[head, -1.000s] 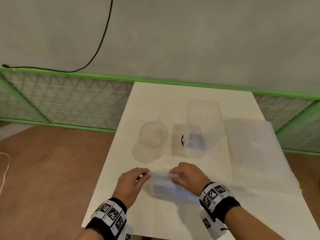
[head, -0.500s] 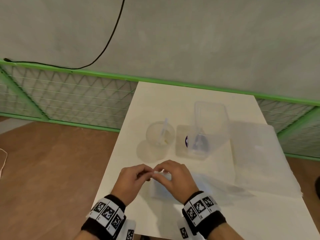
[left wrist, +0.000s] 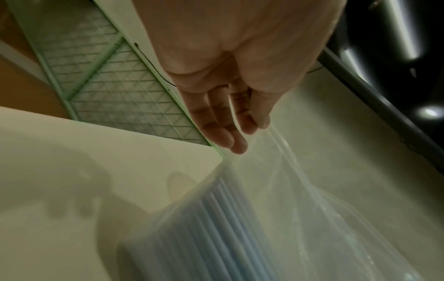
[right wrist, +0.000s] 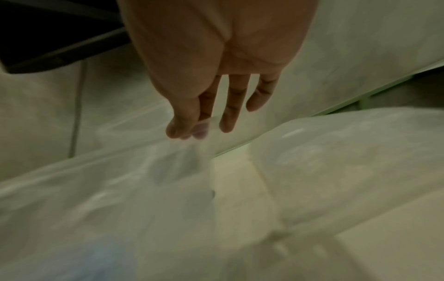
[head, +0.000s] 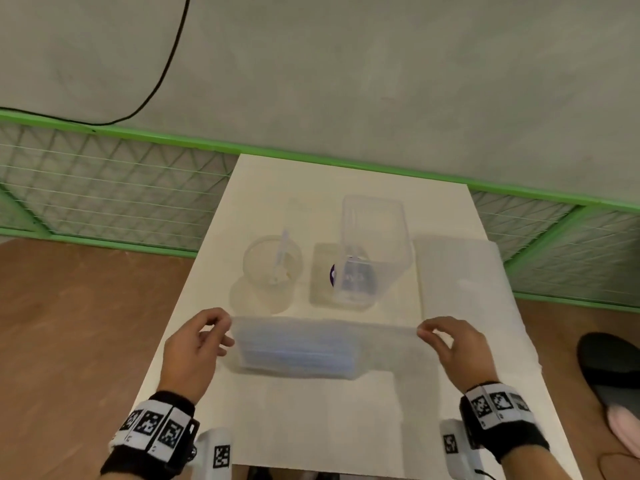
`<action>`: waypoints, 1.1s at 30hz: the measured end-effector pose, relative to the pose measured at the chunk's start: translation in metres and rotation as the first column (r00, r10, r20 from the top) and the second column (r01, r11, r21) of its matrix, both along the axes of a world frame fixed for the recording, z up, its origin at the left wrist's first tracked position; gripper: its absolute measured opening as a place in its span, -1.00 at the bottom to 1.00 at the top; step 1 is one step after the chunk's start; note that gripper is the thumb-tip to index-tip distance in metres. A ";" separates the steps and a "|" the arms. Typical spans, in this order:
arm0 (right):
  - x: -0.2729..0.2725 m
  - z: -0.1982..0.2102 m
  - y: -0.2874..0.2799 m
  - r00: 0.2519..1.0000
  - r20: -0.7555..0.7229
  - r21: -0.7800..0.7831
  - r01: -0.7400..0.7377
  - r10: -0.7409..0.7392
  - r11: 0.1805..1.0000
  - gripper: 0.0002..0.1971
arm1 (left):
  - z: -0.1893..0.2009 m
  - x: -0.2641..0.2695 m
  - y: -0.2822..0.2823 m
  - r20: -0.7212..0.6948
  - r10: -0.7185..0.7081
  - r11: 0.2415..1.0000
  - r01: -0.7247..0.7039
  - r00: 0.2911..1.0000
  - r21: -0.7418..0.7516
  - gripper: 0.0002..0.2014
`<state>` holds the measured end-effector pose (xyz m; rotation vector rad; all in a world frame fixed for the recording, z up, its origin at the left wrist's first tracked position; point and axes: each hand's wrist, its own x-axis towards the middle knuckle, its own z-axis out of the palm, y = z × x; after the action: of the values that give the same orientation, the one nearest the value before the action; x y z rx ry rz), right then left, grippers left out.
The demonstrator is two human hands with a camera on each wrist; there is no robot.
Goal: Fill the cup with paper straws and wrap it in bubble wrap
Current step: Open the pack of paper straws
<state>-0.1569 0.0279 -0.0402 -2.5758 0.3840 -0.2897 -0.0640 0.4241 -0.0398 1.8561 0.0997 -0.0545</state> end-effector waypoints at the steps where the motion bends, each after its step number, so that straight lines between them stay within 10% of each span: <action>1: -0.005 0.000 -0.013 1.000 -0.007 -0.026 0.019 -0.019 0.999 -0.92 | 0.000 0.000 -0.002 0.002 0.009 1.000 -0.009 1.000 -0.004 -0.83; 10: -0.011 0.000 0.005 0.996 -0.035 0.304 -0.073 0.088 0.950 -0.89 | 0.010 -0.015 -0.033 -0.026 -0.025 0.996 0.027 0.999 0.082 -0.88; 20: 0.006 -0.004 0.026 0.935 -0.327 -0.021 -0.152 0.137 0.988 -0.71 | 0.019 -0.022 -0.051 -0.026 -0.264 0.890 0.254 0.964 0.378 -0.87; 25: 0.002 -0.009 0.031 0.871 -0.427 0.041 -0.252 0.245 0.967 -0.03 | 0.025 -0.027 -0.057 -0.124 -0.308 0.863 0.332 0.943 0.381 -0.83; 30: -0.002 -0.012 0.038 0.956 -0.257 -0.157 -0.188 0.144 0.970 -0.63 | 0.021 -0.027 -0.061 -0.240 -0.300 0.783 0.382 0.923 0.491 -0.72; 33: -0.001 -0.010 0.045 0.936 -0.332 -0.253 -0.206 0.115 0.945 -0.39 | 0.014 -0.024 -0.063 -0.270 -0.284 0.640 0.391 0.920 0.661 -0.75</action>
<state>-0.1582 0.0729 -0.0504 -2.9246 0.2509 0.1399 -0.0883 0.3612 -0.0255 2.6339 -0.1638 -0.4764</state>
